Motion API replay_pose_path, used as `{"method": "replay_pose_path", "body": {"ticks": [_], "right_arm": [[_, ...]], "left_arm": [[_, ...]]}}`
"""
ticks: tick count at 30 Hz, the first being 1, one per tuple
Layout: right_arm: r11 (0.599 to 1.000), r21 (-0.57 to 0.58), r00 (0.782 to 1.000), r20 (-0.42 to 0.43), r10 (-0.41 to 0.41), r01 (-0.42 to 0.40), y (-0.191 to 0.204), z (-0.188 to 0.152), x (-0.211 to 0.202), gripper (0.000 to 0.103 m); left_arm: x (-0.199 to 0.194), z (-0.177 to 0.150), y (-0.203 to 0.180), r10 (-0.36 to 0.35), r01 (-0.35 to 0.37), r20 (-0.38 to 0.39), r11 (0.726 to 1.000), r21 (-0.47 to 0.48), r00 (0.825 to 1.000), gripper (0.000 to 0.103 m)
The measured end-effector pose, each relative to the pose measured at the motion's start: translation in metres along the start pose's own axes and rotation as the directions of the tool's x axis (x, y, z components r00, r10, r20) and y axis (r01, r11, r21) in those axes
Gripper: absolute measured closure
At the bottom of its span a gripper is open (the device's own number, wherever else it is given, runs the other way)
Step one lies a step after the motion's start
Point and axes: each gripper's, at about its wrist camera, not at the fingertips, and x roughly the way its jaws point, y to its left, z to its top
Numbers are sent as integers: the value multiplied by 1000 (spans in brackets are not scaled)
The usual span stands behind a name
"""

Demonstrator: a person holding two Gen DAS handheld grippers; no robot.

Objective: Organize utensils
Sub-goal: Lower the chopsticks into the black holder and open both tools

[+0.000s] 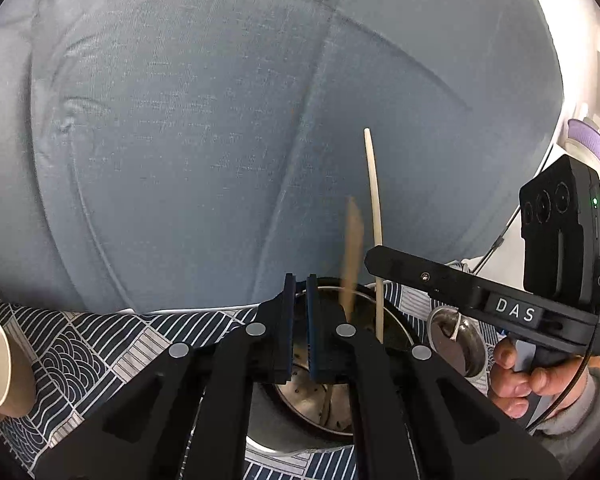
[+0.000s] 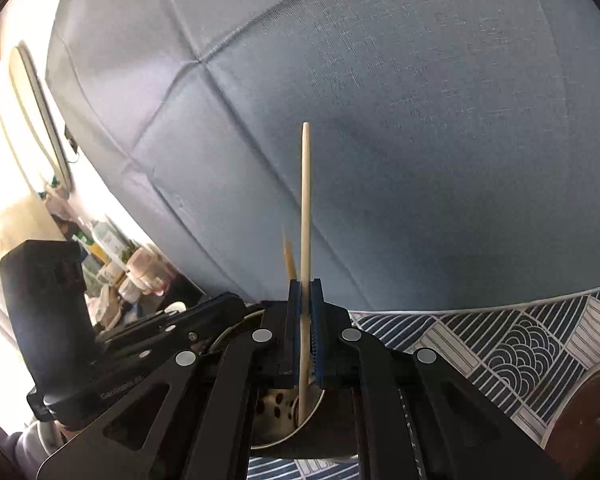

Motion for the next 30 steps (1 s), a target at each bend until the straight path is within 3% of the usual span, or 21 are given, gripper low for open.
{"method": "replay_pose_path", "body": {"ticks": [6,14,17,27,30], "right_arm": [[1000,-8,1000,19,-18,18,4,3,-9,94],[999,-14,999,30,-29,29,16,6,-29,93],[999,-17,999,35,-39,39,22,6,-37,78],[999,-14,998,44,-51,52,40,2,-65,60],[998,-22,998,41,-53,54,45,-1,-70,58]], "left_arm": [[-13,3,-2,21,-21,7,1000,6,1000,98],[-42,6,-6,41,-41,16,999,1,999,87],[-53,6,-7,44,-44,12,999,-6,999,85],[-83,-6,-5,77,-77,1,997,-18,997,68],[-93,-12,-5,93,-93,-4,995,-40,996,56]]}}
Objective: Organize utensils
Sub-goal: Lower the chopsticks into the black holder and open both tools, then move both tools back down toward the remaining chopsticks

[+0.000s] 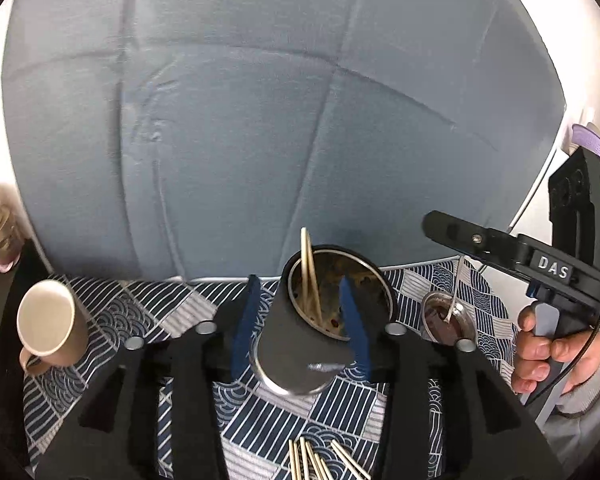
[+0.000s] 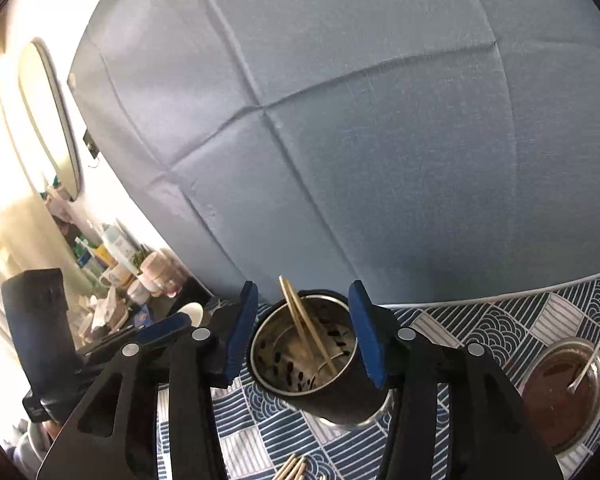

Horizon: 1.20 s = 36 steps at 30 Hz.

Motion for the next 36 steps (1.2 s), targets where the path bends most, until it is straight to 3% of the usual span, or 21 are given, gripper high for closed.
{"method": "replay_pose_path", "body": {"ticks": [2,4,6,13,26,31,36], "right_arm": [[1000,-5,1000,-1,-6,6,3,-3,-4,55],[1000,-6,1000,6,-12,12,5,-6,-8,49],[1000,-6,1000,8,-20,20,6,-9,-10,42],[999,13,999,-19,-46,46,2,-25,-11,33],[994,28,987,-122,-103,107,-11,-62,-9,20],[989,19,974,-178,-143,149,-17,-84,-4,19],[985,-5,949,-266,-168,173,-16,-118,10,19]], "left_arm": [[-2,-5,5,12,-12,-10,1000,-18,1000,45],[-5,-9,9,24,-25,-13,999,-35,1000,43],[-6,-12,15,30,-32,-32,998,-59,999,34],[-10,-27,25,72,-76,-54,994,-81,996,19],[4,-76,23,124,-128,-207,992,-7,971,10],[15,-103,26,154,-154,-283,988,24,947,10],[21,-127,33,168,-178,-319,984,-2,933,10]]}}
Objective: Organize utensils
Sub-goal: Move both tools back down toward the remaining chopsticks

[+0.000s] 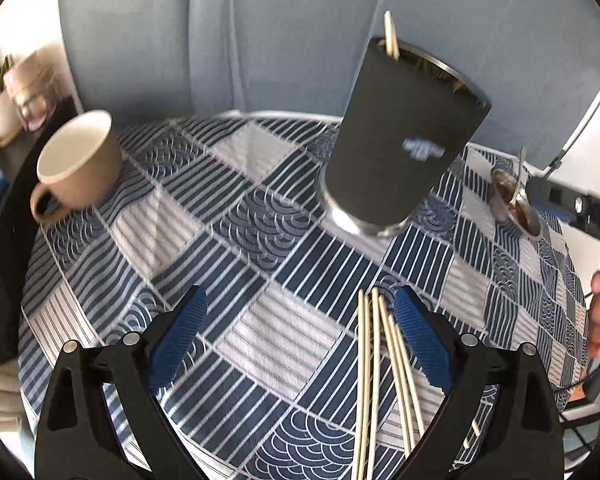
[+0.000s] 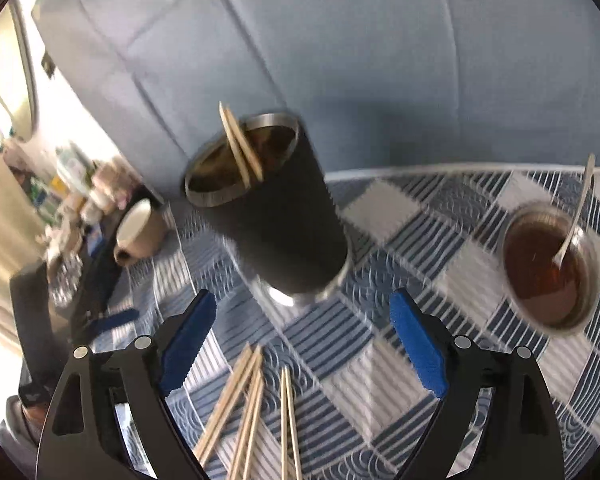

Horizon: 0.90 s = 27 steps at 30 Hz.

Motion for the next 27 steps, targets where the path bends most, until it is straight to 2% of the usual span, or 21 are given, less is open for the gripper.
{"method": "replay_pose_path", "body": {"ticks": [5,12,20,27], "right_arm": [[996,-84,995,-92,-46,38,7,-31,22,19],[994,-89,980,-182,-85,70,0,-59,43,19],[989,-108,960,-251,-123,99,-3,-79,58,19],[979,-161,947,-275,-164,123,2,-93,67,19]], "left_arm": [[16,-20,-3,16,-14,-50,999,36,999,10],[34,-37,-7,28,-20,-116,998,67,993,10],[43,-48,-13,28,-10,-167,994,108,986,10],[51,-54,-19,82,-52,-179,985,166,980,9]]}}
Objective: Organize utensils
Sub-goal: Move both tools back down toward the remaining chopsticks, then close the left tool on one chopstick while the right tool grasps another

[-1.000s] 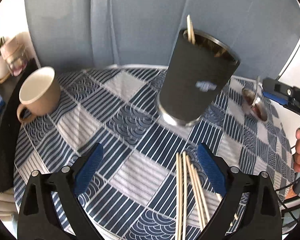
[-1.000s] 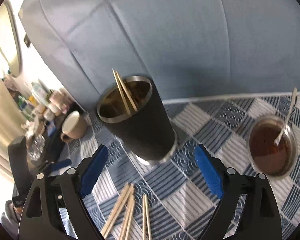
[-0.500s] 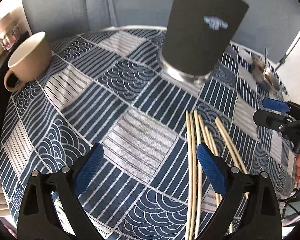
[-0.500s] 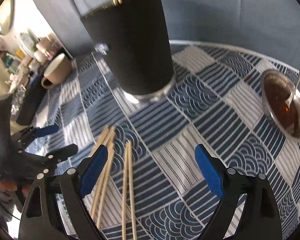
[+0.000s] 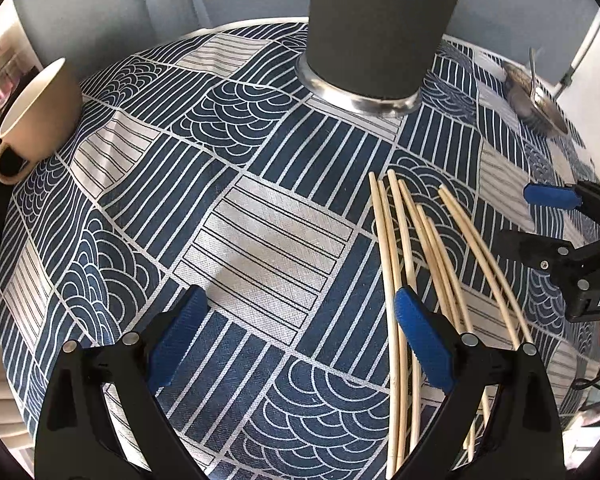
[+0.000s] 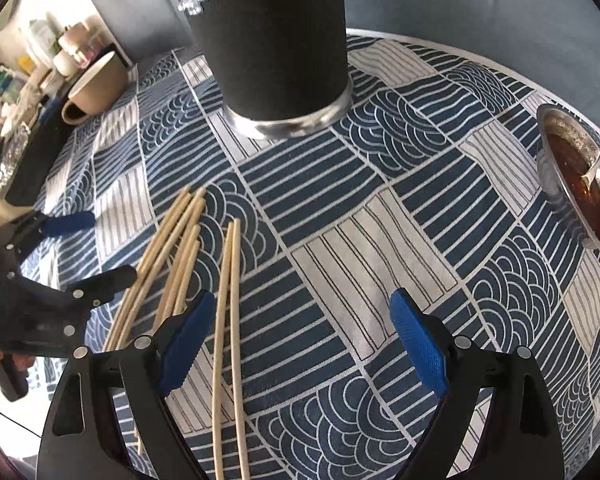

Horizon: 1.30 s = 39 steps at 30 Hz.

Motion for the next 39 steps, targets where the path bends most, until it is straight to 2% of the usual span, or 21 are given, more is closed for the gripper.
{"method": "replay_pose_path", "body": {"ticks": [1,4,9,12,15,16,19,21,24,26,27,28,30,32,33,34,37,39], "right_arm": [[1000,1,1000,-7,-7,7,1,-1,2,19],[999,-19,1000,-8,-26,26,3,-3,3,18],[996,-58,997,-9,-73,73,6,-9,3,17],[996,-38,997,-20,-78,78,4,-10,4,14],[989,-57,989,-46,-138,135,12,-8,7,10],[989,-57,988,-58,-142,139,13,-6,9,10],[993,-20,987,-109,-117,115,9,-1,13,8],[992,-42,985,-120,-121,117,10,1,13,10],[989,-120,987,-127,-100,84,11,0,14,12],[988,-132,987,-129,-94,77,8,-1,10,22],[988,-139,988,-127,-90,72,6,-1,6,37],[987,-147,988,-125,-87,68,3,-3,2,58],[988,-140,988,-127,-84,66,-4,-4,-2,77],[990,-123,990,-117,-79,65,-8,-6,-4,82],[991,-111,989,-119,-83,69,-9,-6,-4,85],[993,-93,988,-131,-83,71,-14,-6,-6,94],[1000,13,985,-174,-18,20,-26,-3,-5,96],[996,79,980,-192,51,-36,-41,0,-4,97]], "left_arm": [[1,0,-1,5,-5,-3,1000,2,1000,6],[2,0,-2,8,-8,-1,1000,2,1000,5],[3,-2,6,40,-40,-4,999,-17,999,5],[3,-4,5,47,-47,0,999,-8,999,5],[1,-4,-1,79,-79,3,997,16,997,4],[1,-3,2,69,-69,-11,998,-8,998,5],[-1,-4,2,67,-67,-19,998,3,998,6],[-3,-4,3,63,-62,-22,998,11,998,10],[-11,-4,6,64,-64,-36,998,-4,997,30],[-15,-8,10,62,-63,-45,998,-5,997,45],[-17,-9,12,60,-60,-47,998,-1,997,48],[-20,-11,15,57,-57,-52,998,6,997,55],[-22,-15,23,56,-56,-65,998,2,996,65],[-21,-18,33,52,-53,-80,999,-9,995,82],[-22,-20,38,51,-53,-90,998,-20,995,86],[-23,-21,44,41,-45,-104,998,-41,994,93],[-27,-26,60,-24,6,-137,992,-129,990,97],[-26,-27,65,-41,19,-145,988,-151,989,97]]}}
